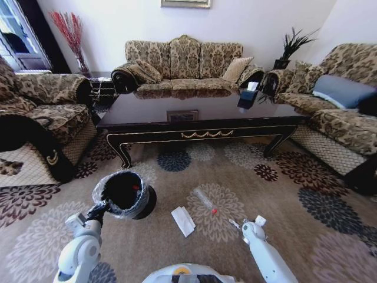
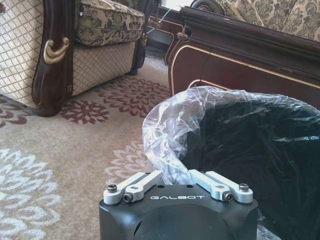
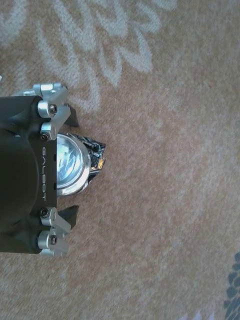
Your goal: Move to the front of the table and pick up the trash from the floor, then place it into the trash bin.
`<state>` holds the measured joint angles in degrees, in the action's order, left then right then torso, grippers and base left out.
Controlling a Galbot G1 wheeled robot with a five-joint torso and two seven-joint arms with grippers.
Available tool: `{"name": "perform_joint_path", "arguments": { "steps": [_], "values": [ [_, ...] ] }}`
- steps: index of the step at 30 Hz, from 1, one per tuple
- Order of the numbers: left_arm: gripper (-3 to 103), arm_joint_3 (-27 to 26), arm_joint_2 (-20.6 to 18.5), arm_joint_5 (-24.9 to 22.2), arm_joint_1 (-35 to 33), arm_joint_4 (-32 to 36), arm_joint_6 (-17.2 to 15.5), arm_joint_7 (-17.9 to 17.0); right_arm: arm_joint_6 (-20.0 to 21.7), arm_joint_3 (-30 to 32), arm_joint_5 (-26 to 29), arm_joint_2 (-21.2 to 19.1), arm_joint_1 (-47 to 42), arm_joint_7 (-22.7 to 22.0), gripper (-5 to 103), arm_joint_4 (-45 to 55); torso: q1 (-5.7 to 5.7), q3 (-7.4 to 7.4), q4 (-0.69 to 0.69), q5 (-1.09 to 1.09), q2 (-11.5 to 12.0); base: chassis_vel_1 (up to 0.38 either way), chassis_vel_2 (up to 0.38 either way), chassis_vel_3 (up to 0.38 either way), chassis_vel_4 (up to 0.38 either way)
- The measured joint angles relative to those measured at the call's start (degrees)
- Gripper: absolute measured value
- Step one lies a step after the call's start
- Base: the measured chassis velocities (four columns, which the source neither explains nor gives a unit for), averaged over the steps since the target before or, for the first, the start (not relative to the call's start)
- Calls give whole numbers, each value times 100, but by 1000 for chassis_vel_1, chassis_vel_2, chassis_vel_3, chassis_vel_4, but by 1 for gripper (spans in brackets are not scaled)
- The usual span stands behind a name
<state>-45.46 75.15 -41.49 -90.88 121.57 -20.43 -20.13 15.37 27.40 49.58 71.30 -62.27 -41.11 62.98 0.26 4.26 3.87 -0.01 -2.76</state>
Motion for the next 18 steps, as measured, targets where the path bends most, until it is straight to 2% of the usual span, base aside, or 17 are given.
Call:
{"name": "perform_joint_path", "arguments": {
  "steps": [2,3,5,7,11,18],
  "values": [
    [3,2,0,0,8,-13,1,2,-12,-3,-20,2,14,16,80,-28,0,0,-2,1,0,0,0,0,0],
    [3,2,0,0,8,-13,1,2,-12,-3,-20,2,14,16,80,-28,0,0,-2,1,0,0,0,0,0],
    [3,9,2,0,14,-29,2,3,-18,-4,-32,2,22,23,69,-44,0,-1,-3,1,-1,0,0,0,0],
    [3,13,3,2,21,-39,2,3,-19,-4,-48,3,19,23,65,-48,0,-1,-3,1,-1,0,0,0,0],
    [3,22,4,3,26,-39,2,4,-20,-4,-71,-2,-12,25,58,-34,0,-1,-2,2,-1,0,0,0,0],
    [3,26,1,4,31,-39,3,4,-10,1,-94,-9,-109,25,58,75,0,0,1,2,0,0,0,0,0]
  ]
}}
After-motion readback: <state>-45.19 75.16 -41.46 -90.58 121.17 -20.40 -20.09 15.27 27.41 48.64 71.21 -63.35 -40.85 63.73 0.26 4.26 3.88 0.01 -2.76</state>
